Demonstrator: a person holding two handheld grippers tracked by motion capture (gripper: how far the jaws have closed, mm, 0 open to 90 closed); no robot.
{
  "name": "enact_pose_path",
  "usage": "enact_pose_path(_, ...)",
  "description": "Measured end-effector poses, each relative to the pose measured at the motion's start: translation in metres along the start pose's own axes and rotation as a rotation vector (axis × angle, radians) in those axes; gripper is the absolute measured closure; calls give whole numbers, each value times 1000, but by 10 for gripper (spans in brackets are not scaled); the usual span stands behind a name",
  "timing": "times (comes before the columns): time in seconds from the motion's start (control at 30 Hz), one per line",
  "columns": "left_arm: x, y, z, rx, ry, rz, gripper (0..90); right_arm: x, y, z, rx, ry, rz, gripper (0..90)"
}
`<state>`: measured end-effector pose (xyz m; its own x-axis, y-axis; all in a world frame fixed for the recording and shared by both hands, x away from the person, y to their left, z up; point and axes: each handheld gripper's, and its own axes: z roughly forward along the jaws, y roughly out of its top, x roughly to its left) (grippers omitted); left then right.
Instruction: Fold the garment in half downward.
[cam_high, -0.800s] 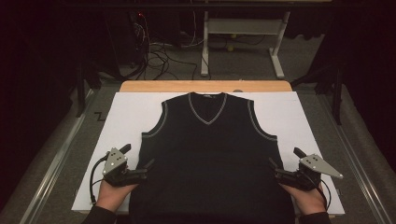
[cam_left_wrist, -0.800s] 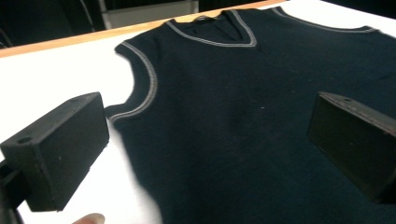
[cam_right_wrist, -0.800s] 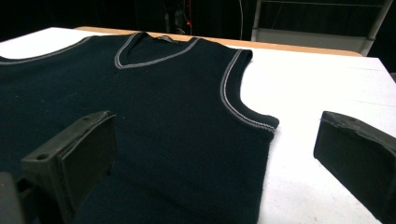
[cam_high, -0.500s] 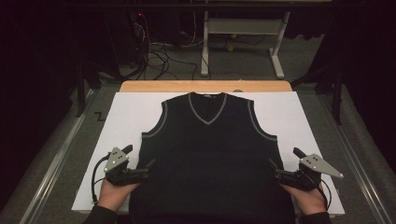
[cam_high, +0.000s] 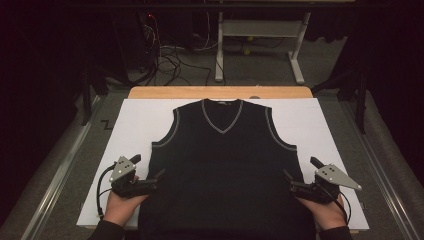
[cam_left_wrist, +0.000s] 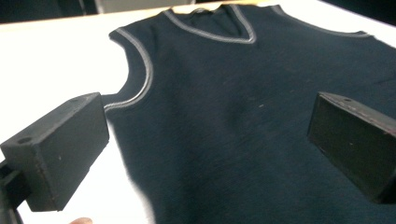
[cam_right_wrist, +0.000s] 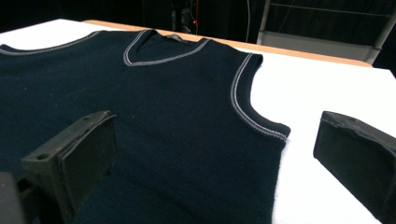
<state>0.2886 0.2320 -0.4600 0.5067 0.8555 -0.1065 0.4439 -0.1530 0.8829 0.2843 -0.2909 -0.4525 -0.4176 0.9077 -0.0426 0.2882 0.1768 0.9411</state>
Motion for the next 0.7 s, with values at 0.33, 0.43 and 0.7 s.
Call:
enact_pose_path(0.33, 24, 3, 21, 142, 56, -74, 0, -2, 2, 23, 97, -27, -14, 2)
enact_pose_path(0.43, 30, 3, 31, 186, 60, -91, 56, -4, 4, 31, 125, -44, -21, 2)
enact_pose_path(0.7, 41, 9, 54, 285, 59, -133, 335, -19, 10, 62, 242, -107, 33, 152)
